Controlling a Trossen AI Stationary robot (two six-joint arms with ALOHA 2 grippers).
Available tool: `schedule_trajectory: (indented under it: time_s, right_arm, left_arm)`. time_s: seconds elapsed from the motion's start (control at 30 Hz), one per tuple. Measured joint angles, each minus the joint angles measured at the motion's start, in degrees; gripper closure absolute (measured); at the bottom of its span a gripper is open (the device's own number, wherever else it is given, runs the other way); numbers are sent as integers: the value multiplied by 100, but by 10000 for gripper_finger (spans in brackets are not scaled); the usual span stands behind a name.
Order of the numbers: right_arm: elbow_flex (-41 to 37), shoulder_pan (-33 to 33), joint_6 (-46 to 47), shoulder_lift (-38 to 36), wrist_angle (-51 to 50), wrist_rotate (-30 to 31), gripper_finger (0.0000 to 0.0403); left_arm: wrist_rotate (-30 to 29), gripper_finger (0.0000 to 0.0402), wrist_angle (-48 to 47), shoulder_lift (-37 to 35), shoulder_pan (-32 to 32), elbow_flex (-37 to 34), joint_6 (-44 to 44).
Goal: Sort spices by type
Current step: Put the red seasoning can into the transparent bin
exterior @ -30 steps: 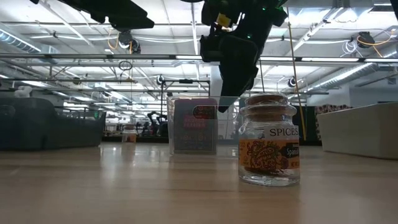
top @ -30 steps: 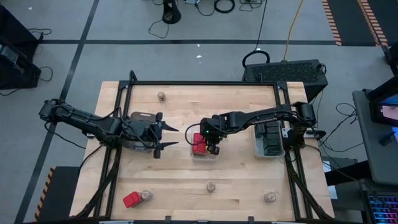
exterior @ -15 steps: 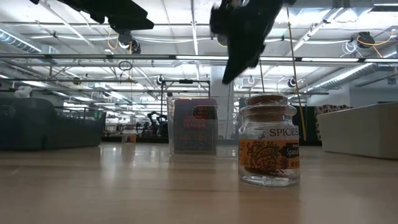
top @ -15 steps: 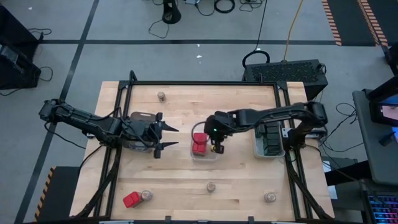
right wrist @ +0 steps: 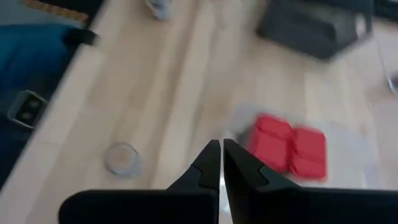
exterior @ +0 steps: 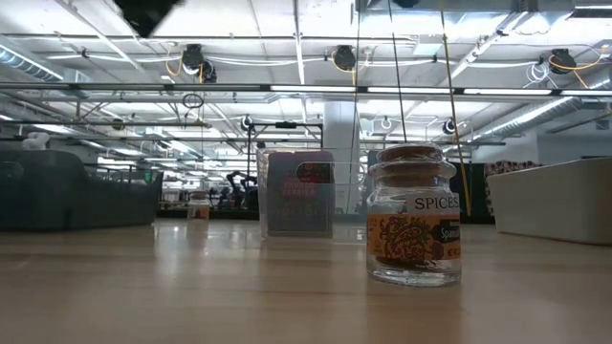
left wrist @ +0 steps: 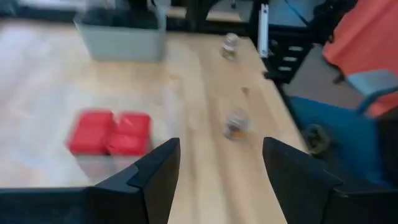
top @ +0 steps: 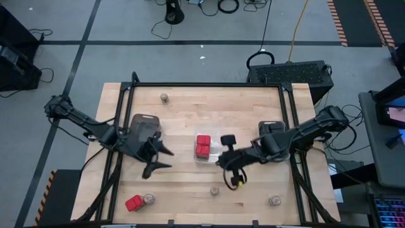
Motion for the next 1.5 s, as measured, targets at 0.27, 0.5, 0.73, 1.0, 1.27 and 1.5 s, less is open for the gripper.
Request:
schedule_trajectory:
  time_s: [0.27, 0.5, 0.73, 1.0, 1.27, 1.5]
  right_arm:
    - [-172, 340, -434, 11, 446, 286, 403]
    - [-176, 215, -398, 11, 661, 272, 403]
    - [-180, 88, -857, 179, 1365, 268, 398]
    - [-180, 16, -1017, 702, 1841, 258, 344]
    - [-180, -44, -1096, 838, 1953, 261, 267]
    - [-180, -46, -1082, 839, 1927, 262, 228]
  left_arm:
    - [-601, 166, -1651, 88, -1498, 1173, -2734]
    - [-1315, 166, -3206, 969, -2428, 2573, -4058]
    - [-262, 166, -4552, 2322, -2685, 3041, -6202]
    - [1019, 166, -4888, 2783, -2861, 3043, -7594]
    - [1495, 166, -4909, 2784, -2929, 3052, -8006]
    - [1450, 166, -5192, 2848, -2924, 3052, -8000]
